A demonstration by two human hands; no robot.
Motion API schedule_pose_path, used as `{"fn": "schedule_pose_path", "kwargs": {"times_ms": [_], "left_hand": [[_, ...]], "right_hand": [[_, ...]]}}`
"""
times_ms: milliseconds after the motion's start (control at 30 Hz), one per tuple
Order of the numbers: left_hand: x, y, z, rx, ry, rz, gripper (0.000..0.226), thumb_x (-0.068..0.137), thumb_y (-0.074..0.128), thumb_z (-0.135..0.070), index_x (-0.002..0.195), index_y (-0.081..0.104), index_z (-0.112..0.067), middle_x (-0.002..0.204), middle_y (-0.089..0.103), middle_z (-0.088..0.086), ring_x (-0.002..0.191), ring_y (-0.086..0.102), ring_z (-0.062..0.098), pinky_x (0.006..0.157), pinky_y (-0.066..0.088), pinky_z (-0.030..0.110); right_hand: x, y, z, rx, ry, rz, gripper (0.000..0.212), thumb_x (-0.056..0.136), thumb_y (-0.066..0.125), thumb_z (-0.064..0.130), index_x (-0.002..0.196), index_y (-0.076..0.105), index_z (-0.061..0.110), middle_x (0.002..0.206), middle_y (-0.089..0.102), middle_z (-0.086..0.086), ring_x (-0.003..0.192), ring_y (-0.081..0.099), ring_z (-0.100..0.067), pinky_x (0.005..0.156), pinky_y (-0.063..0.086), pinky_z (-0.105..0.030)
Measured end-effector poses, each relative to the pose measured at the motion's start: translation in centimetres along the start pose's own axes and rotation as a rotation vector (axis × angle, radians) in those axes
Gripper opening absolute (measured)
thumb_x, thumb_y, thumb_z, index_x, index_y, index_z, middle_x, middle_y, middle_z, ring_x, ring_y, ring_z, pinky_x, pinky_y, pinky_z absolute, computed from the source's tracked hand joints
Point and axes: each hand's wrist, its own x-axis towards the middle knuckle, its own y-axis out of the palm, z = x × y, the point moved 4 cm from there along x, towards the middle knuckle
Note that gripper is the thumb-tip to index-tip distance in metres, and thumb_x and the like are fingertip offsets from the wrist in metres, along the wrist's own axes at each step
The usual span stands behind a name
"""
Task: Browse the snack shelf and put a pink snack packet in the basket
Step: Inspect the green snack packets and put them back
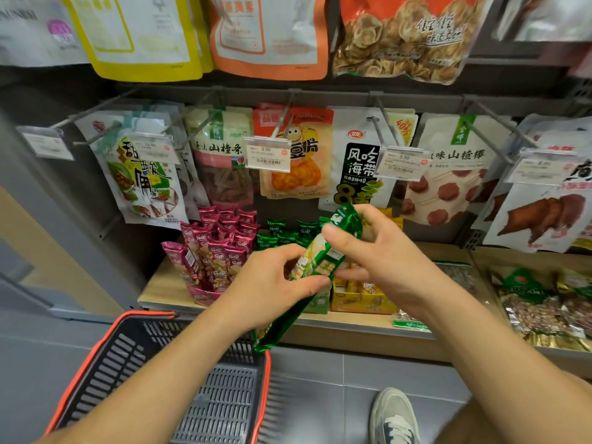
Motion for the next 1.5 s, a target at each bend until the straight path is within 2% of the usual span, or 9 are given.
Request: {"fn": "schedule_pose_path", "kwargs": {"times_ms": [133,233,467,600,700,900,1033,1333,1500], "left_hand": [[0.1,0.4,0.7,0.011,-0.002,0.018,0.036,0.074,0.077,-0.047,0.104,0.066,-0.031,0.090,0.070,-0.012,0.082,0.062,0.003,0.077,0.050,0.028],[0.5,0.5,2.1,0.036,-0.054,0.094,0.030,0.075,0.078,-0.043,0.098,0.068,-0.026,0.084,0.069,-0.004,0.076,0.062,0.010,0.075,0.050,0.039],[0.2,0.1,2.7,0.091,-0.001,0.115,0.028,0.077,0.071,-0.053,0.088,0.064,-0.028,0.073,0.063,0.003,0.066,0.055,0.023,0.060,0.046,0.041],[0.0,-0.9,2.8,0.074,-0.037,0.141,0.027,0.076,0.076,-0.045,0.097,0.064,-0.033,0.073,0.065,-0.012,0.059,0.057,0.004,0.060,0.048,0.032],[-0.1,-2.0,3.2,-0.019,-0.102,0.134,0.031,0.073,0.082,-0.037,0.100,0.068,-0.032,0.085,0.074,-0.006,0.064,0.066,0.014,0.062,0.053,0.035],[-0.3,-2.8,3.3,-0.585,-0.254,0.090,0.055,0.057,0.080,-0.027,0.110,0.067,-0.015,0.095,0.076,0.006,0.072,0.070,0.017,0.064,0.058,0.026],[-0.1,-3.7,3.9,-0.823,-0.299,-0.048,0.030,0.071,0.069,-0.020,0.098,0.075,-0.009,0.090,0.074,0.012,0.065,0.064,0.015,0.056,0.053,0.018],[0.1,-3.4,5.1,-0.698,-0.251,0.012,0.034,0.064,0.088,-0.029,0.095,0.075,-0.028,0.092,0.073,0.012,0.071,0.065,0.013,0.058,0.052,0.022],[0.5,-5.0,6.3,-0.583,-0.230,-0.256,0.027,0.062,0.081,-0.022,0.089,0.079,-0.028,0.068,0.062,0.004,0.057,0.057,0.015,0.049,0.051,0.024]], "right_hand": [[0.3,-0.8,0.3,0.003,-0.076,-0.203,0.031,0.087,0.070,0.023,0.115,0.057,0.015,0.103,0.070,-0.005,0.088,0.072,-0.018,0.065,0.060,-0.033],[0.5,-2.5,0.8,0.108,-0.081,-0.313,0.012,0.093,0.063,0.016,0.104,0.061,0.014,0.097,0.071,-0.005,0.087,0.073,-0.018,0.066,0.060,-0.035],[0.4,-3.3,0.3,0.161,-0.009,-0.334,0.025,0.094,0.058,0.011,0.118,0.055,0.007,0.100,0.068,-0.012,0.090,0.072,-0.025,0.066,0.061,-0.040],[0.0,-4.5,0.3,0.169,-0.007,-0.386,0.012,0.095,0.053,0.007,0.105,0.059,0.005,0.100,0.068,-0.018,0.091,0.072,-0.028,0.063,0.059,-0.035],[-0.3,-5.7,0.4,0.226,0.004,-0.448,0.009,0.098,0.049,0.008,0.098,0.058,0.007,0.097,0.068,-0.018,0.085,0.073,-0.026,0.059,0.058,-0.030],[-0.5,-6.4,0.0,0.405,0.034,-0.407,0.009,0.098,0.047,0.003,0.096,0.055,0.007,0.091,0.069,-0.016,0.076,0.074,-0.023,0.059,0.059,-0.034],[-0.3,-6.5,-0.6,0.477,0.095,-0.325,0.019,0.098,0.046,-0.001,0.114,0.054,0.005,0.106,0.068,-0.020,0.090,0.072,-0.029,0.068,0.060,-0.040],[-0.4,-6.3,-0.7,0.512,0.051,-0.302,0.020,0.095,0.047,-0.007,0.109,0.055,0.006,0.107,0.067,-0.018,0.089,0.072,-0.026,0.076,0.060,-0.042],[-1.0,-5.0,-0.7,0.391,0.121,-0.169,0.016,0.092,0.061,0.008,0.105,0.055,0.016,0.108,0.069,-0.019,0.088,0.072,-0.037,0.063,0.060,-0.038]]}}
